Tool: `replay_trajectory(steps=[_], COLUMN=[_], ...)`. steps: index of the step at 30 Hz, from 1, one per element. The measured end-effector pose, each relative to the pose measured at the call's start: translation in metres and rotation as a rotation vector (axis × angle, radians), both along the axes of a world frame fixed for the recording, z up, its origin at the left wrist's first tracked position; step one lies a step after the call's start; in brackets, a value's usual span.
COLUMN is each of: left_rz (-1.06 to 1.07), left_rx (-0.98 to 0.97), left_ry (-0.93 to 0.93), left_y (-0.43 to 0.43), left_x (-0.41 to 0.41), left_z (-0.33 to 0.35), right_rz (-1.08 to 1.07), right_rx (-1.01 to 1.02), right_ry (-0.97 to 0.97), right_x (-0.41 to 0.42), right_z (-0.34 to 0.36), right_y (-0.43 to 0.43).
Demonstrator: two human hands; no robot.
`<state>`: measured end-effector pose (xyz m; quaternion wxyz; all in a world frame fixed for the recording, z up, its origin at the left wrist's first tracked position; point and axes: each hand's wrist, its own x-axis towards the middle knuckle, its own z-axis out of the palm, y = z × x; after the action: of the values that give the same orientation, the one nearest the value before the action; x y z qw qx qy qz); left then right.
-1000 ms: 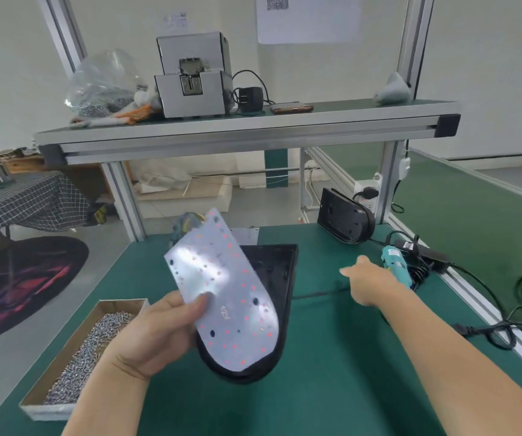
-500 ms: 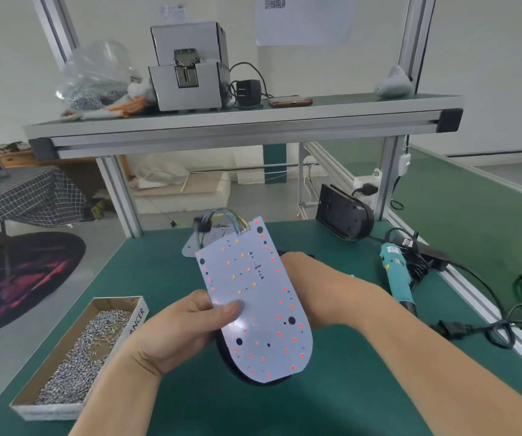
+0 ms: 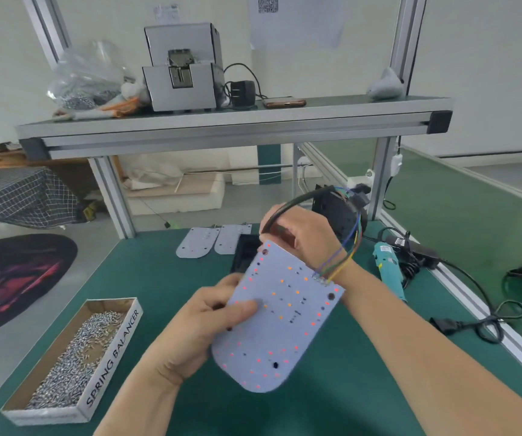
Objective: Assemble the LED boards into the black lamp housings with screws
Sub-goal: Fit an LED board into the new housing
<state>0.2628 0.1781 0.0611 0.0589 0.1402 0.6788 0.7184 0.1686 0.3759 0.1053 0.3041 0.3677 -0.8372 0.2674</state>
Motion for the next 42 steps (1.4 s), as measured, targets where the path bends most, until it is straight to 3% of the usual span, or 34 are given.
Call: replay_trajectory(steps=[2, 4, 6, 7, 10, 12, 14, 16, 19, 23, 25, 34, 36, 40, 42], left_rz=[0.048, 0.070, 0.090, 0.102, 0.106, 0.090, 0.102, 0.137, 0.137, 0.144, 0.135, 0.050, 0.039, 0.007, 0.002], left_rx=[0.099, 0.109, 0.104, 0.116, 0.159, 0.134, 0.084, 0.010, -0.065, -0.100, -0.159, -0.340, -0.412, -0.489, -0.492], left_ry=[-0.021, -0.026, -0.019, -0.015, -0.009, 0.000, -0.003, 0.003, 0.053, 0.123, 0.175, 0.302, 0.362, 0.426, 0.410], left_y=[-0.006, -0.007, -0.006, -0.006, -0.012, -0.016, -0.017, -0.018, -0.017, -0.013, -0.013, -0.013, -0.014, -0.011, -0.011], left_x=[-0.003, -0.005, -0.005, -0.005, -0.003, -0.002, -0.002, -0.002, -0.002, -0.001, -0.001, 0.003, 0.002, 0.003, 0.004], left_z=[0.001, 0.003, 0.002, 0.002, 0.002, 0.002, 0.003, 0.001, -0.001, 0.002, 0.002, 0.010, 0.011, 0.016, 0.016], right_rz=[0.020, 0.003, -0.010, 0.013, 0.286, 0.455, 0.611, 0.610, 0.356, 0.300, 0.239, 0.114, 0.095, 0.218, 0.209], right_rx=[0.150, 0.343, 0.371, 0.199, -0.693, -0.982, -1.062, -0.887, -0.407, -0.162, -0.027, 0.042, 0.071, 0.147, 0.272], right_ry=[-0.040, 0.063, 0.074, -0.074, -0.715, -0.799, -0.755, -0.607, -0.312, -0.489, -0.425, -0.034, -0.083, -0.411, -0.414], right_x=[-0.002, -0.002, -0.011, -0.011, -0.008, 0.002, 0.012, 0.021, 0.026, 0.030, 0.029, 0.019, 0.019, 0.027, 0.029], right_z=[0.015, 0.020, 0.015, 0.014, 0.013, 0.008, 0.013, 0.023, 0.033, 0.029, 0.021, -0.016, -0.018, -0.010, -0.006], right_y=[0.002, 0.003, 0.008, 0.011, 0.021, 0.031, 0.041, 0.048, 0.048, 0.045, 0.043, 0.031, 0.035, 0.039, 0.038])
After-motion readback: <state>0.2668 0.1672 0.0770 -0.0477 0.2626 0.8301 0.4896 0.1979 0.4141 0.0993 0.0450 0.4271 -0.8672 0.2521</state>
